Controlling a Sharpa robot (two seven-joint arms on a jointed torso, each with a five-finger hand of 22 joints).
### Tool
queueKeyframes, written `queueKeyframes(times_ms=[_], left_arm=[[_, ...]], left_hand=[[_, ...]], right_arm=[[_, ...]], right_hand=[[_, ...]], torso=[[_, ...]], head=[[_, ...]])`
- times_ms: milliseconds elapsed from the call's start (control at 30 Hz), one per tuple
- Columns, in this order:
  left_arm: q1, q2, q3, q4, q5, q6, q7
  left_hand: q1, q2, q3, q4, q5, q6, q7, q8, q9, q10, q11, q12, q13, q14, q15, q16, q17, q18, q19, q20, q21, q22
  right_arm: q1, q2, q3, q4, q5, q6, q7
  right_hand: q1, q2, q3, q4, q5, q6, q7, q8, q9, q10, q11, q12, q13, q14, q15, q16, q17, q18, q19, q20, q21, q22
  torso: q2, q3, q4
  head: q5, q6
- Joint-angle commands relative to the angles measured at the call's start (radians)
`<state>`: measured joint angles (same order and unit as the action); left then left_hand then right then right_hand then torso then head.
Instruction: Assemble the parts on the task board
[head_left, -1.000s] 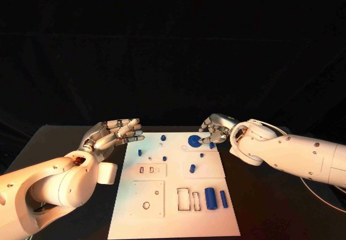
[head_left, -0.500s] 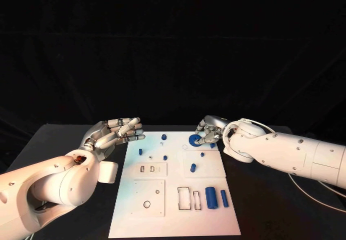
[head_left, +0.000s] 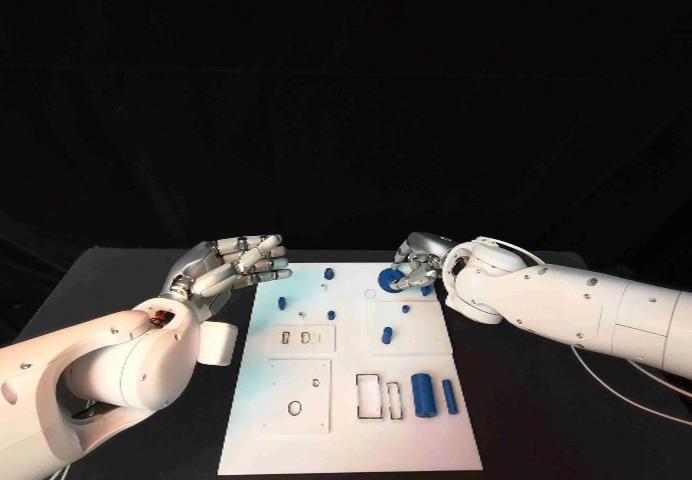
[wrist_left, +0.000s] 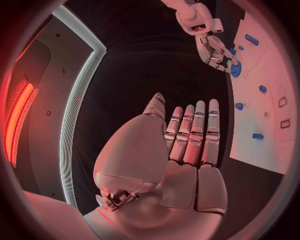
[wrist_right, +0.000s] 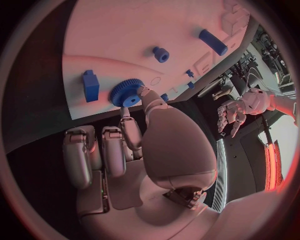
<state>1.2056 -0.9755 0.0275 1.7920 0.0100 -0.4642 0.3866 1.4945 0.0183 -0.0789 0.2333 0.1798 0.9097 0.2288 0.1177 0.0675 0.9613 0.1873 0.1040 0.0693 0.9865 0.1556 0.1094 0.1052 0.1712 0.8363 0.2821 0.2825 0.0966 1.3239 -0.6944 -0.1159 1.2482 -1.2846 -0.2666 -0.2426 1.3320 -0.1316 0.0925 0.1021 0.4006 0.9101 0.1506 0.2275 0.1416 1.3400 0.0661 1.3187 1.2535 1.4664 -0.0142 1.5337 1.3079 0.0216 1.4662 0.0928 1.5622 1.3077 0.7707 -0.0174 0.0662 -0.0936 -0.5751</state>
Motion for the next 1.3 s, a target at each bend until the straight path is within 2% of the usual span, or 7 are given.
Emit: queueKeyframes(times_ms=[33,167,300,500,700,1000,1300], left_arm=[[0.001,0.002,0.001,0.001,0.003,0.019,0.004],[0.001,0.001,0.001,0.001,0.003,0.019,0.003],[0.001,0.001,0.001,0.001,0.003,0.019,0.003],[0.001,0.0,0.001,0.001,0.003,0.019,0.002],[0.001,-0.001,0.001,0.002,0.003,0.019,0.001],[0.001,-0.001,0.001,0.001,0.003,0.018,0.0],[0.001,-0.001,0.001,-0.002,0.003,0.018,-0.002]], left_hand=[[0.012,0.0,-0.003,-0.006,-0.004,-0.002,0.006,-0.004,-0.001,0.002,0.004,-0.007,-0.001,-0.003,0.002,-0.005,0.001,0.013,0.009,-0.001,-0.002,-0.001],[0.012,0.0,-0.003,-0.006,-0.004,-0.002,0.006,-0.004,-0.001,0.002,0.004,-0.007,-0.001,-0.003,0.002,-0.005,0.001,0.013,0.009,-0.001,-0.002,-0.001],[0.012,0.0,-0.003,-0.006,-0.004,-0.002,0.006,-0.004,-0.001,0.002,0.004,-0.007,-0.001,-0.003,0.002,-0.005,0.001,0.013,0.009,-0.001,-0.002,-0.001],[0.012,0.001,-0.003,-0.007,-0.004,-0.002,0.005,-0.005,-0.001,0.002,0.004,-0.007,-0.001,-0.003,0.002,-0.006,0.001,0.013,0.009,-0.001,-0.002,-0.001],[0.012,0.001,-0.003,-0.007,-0.004,-0.002,0.005,-0.005,-0.001,0.002,0.004,-0.007,-0.001,-0.003,0.002,-0.006,0.001,0.013,0.009,-0.001,-0.002,-0.001],[0.012,0.001,-0.003,-0.007,-0.004,-0.002,0.005,-0.005,-0.001,0.002,0.004,-0.008,-0.001,-0.003,0.002,-0.007,0.001,0.013,0.009,-0.001,-0.002,-0.001],[0.012,0.001,-0.003,-0.007,-0.004,-0.003,0.006,-0.006,-0.001,0.001,0.004,-0.009,-0.001,-0.003,0.002,-0.007,0.001,0.013,0.009,-0.001,-0.002,-0.002]], right_arm=[[-0.001,0.001,-0.001,-0.003,-0.045,0.036,-0.02],[-0.002,-0.001,-0.002,-0.004,-0.085,0.047,-0.026],[-0.003,-0.002,-0.002,-0.002,-0.119,0.055,-0.028],[-0.005,0.0,-0.002,0.006,-0.137,0.052,-0.025],[-0.007,0.004,-0.002,0.014,-0.143,0.038,-0.03],[-0.01,0.001,-0.002,0.02,-0.16,0.029,-0.04],[-0.01,0.003,-0.002,0.024,-0.164,0.013,-0.032]], right_hand=[[0.014,0.005,0.0,-0.003,0.001,-0.003,-0.001,0.006,0.002,0.012,-0.001,0.011,0.011,0.091,0.008,0.005,0.203,-0.02,0.099,0.01,0.004,0.256],[0.035,0.011,0.01,-0.013,-0.012,0.002,-0.001,0.016,0.005,0.016,-0.002,0.02,0.022,0.091,0.008,0.007,0.206,-0.02,0.101,0.01,0.006,0.259],[0.063,0.017,0.032,-0.029,-0.053,0.006,-0.001,0.025,0.006,0.022,-0.002,0.029,0.035,0.092,0.008,0.01,0.21,-0.021,0.104,0.01,0.008,0.262],[0.062,0.022,0.045,-0.029,-0.06,0.019,-0.003,0.033,0.008,0.035,-0.003,0.043,0.053,0.093,0.007,0.012,0.214,-0.022,0.105,0.01,0.009,0.263],[0.023,0.008,0.039,-0.008,-0.103,0.028,-0.007,0.04,0.008,0.042,-0.006,0.051,0.062,0.093,0.005,0.013,0.216,-0.022,0.105,0.009,0.009,0.263],[-0.003,-0.012,0.025,0.01,-0.112,0.016,-0.007,0.037,0.004,0.03,-0.005,0.041,0.051,0.093,0.005,0.013,0.215,-0.022,0.105,0.009,0.009,0.263],[-0.019,-0.026,0.015,0.027,-0.104,-0.003,-0.004,0.032,0.001,0.022,-0.001,0.034,0.045,0.093,0.008,0.014,0.218,-0.022,0.105,0.01,0.008,0.263]], torso=[[0.0,0.0005,0.0001],[0.0,0.0006,0.0002],[0.0,0.0009,0.0009],[0.001,0.0016,0.0007],[0.001,0.0008,0.0004],[0.0,0.0014,0.0021],[0.001,0.0023,0.0014]], head=[[-0.001,0.0],[-0.001,-0.001],[-0.002,-0.002],[-0.002,-0.003],[-0.005,-0.004],[-0.005,-0.003],[-0.003,0.0]])
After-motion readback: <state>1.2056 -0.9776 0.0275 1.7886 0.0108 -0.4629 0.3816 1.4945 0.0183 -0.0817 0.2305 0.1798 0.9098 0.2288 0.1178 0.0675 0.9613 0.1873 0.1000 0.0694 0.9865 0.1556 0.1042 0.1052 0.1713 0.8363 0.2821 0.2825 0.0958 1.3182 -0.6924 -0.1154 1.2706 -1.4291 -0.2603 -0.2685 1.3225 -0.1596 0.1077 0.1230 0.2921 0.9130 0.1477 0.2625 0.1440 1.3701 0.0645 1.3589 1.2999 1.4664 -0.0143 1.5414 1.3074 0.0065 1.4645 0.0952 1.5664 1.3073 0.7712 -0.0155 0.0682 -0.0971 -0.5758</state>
